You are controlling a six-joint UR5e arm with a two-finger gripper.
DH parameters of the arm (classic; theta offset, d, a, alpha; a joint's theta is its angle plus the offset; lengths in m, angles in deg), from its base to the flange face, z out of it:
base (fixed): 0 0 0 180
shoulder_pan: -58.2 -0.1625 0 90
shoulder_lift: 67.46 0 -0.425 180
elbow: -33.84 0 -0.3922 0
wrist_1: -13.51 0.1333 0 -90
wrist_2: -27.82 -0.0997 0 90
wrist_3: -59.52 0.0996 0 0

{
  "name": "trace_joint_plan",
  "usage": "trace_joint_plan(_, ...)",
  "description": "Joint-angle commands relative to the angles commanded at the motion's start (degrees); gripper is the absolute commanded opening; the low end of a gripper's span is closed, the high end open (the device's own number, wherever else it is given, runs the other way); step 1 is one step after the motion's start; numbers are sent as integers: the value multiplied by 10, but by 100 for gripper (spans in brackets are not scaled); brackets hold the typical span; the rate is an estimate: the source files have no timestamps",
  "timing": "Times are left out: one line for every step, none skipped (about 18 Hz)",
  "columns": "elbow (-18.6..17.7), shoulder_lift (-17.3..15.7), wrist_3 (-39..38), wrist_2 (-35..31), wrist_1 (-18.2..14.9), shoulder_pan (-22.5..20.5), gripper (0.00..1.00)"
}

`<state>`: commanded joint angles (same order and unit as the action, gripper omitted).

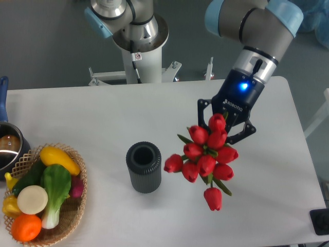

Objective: Insert the flowers into the vase
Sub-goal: 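Carry the red tulips toward the dark grey vase, stems down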

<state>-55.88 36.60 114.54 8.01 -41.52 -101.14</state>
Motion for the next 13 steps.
trace_joint_plan(-6,-2,-1,19,8,-3,0)
trace_joint_plan(-13,-4,-1,27,10,-4,0)
trace_joint_plan(-16,-8,0,31,12,-3,0)
trace_joint_plan(-17,-11,0,35,12,-1,0)
trace_joint_plan(-17,-11,0,41,12,1,0)
trace_joint_plan(-17,-12,0,51,12,2,0)
trace_joint_plan(-17,-12,0,64,12,3,0)
trace_joint_plan(-17,-14,-1,74,12,4,0)
trace_joint_plan(-17,-18,-2,76,11,5,0)
trace_joint_plan(-17,-18,-2,77,12,6,0)
trace_joint_plan(-17,-18,-2,78,12,10,0)
trace_joint_plan(-16,-18,-2,79,12,17,0)
trace_joint_plan(-17,-17,-3,80,11,24,0)
